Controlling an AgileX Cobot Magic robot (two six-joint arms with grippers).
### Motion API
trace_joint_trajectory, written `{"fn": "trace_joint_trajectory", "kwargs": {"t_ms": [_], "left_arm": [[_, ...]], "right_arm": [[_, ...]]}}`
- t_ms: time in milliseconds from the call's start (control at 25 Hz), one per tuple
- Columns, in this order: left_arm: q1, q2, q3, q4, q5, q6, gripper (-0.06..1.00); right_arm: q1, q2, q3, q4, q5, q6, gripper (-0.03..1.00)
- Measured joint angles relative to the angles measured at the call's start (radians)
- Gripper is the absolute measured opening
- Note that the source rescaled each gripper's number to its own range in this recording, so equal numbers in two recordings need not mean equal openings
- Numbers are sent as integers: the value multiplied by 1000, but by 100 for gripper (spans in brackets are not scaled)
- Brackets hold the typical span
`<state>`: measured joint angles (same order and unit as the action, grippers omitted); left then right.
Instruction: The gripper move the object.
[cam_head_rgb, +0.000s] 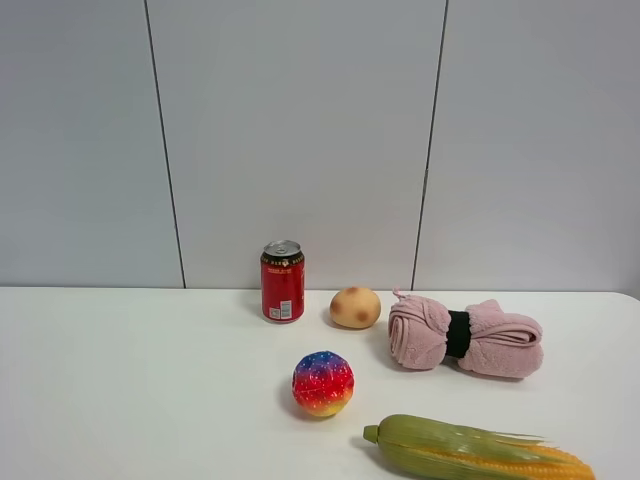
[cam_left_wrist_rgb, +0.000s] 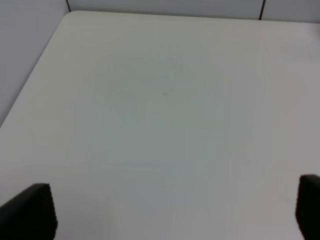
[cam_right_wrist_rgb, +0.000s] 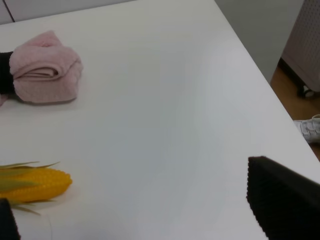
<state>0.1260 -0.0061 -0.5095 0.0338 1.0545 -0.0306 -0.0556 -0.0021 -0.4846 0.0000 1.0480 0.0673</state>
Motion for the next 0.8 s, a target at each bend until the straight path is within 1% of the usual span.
{"fn": "trace_joint_trajectory", "kwargs": {"t_ms": [800], "left_arm": [[0,0,0,0,0,0,100]], "right_arm": [[0,0,0,0,0,7,89]]}}
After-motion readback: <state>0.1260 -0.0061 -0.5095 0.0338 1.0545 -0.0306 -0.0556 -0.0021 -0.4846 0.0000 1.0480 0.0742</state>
